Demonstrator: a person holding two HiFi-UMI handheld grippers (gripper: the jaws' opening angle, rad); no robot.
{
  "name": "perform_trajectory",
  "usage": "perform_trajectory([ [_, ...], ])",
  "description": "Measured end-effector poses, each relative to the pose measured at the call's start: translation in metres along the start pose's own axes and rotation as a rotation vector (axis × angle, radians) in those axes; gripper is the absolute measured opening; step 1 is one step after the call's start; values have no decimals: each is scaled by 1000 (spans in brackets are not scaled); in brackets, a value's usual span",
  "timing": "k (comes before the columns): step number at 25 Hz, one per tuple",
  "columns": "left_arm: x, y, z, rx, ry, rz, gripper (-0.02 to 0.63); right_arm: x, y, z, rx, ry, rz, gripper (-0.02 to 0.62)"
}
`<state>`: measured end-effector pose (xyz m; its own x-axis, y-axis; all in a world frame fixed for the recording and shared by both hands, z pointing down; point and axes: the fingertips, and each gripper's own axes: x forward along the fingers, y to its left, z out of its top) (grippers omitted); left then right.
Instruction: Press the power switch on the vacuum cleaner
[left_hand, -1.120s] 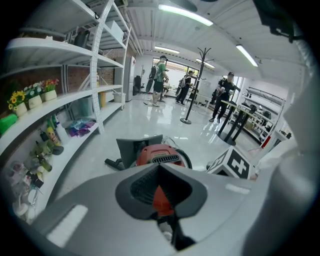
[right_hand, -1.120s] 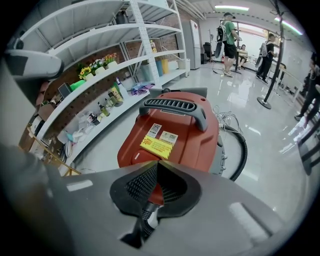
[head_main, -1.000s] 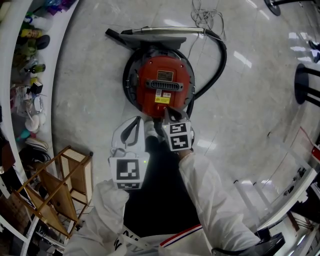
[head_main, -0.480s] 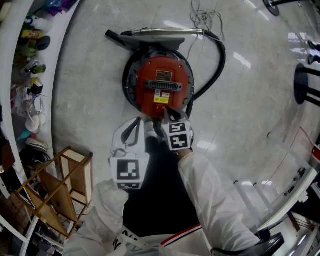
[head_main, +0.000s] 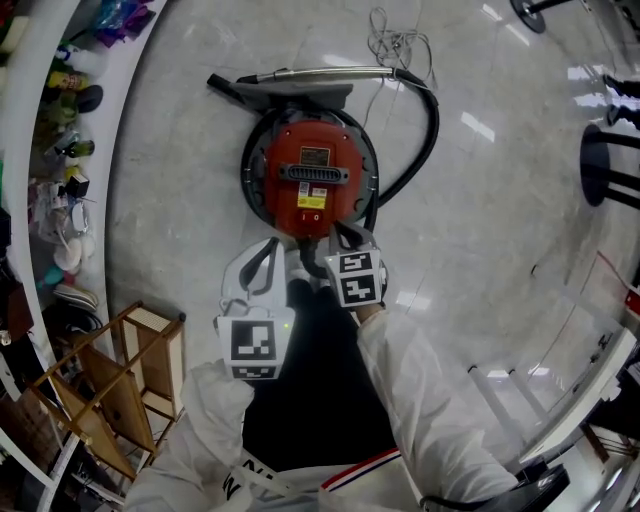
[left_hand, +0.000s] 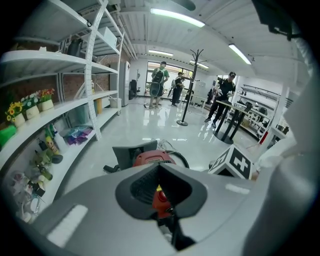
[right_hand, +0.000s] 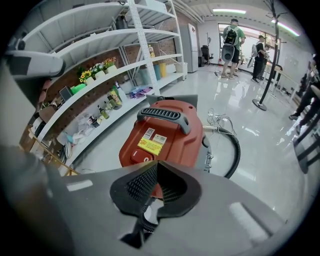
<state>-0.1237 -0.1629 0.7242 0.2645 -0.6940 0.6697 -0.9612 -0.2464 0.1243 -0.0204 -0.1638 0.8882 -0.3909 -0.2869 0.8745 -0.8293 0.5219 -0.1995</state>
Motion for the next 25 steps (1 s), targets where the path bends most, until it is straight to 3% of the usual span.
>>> perform_trajectory([
  [11,-18,-18,37,68,-44,-2,0,-62,-34,23,16,-86,-59,0],
  [25,-64,-34,70,97,-60,31,0,-153,-36,55,12,-177,-58,0],
])
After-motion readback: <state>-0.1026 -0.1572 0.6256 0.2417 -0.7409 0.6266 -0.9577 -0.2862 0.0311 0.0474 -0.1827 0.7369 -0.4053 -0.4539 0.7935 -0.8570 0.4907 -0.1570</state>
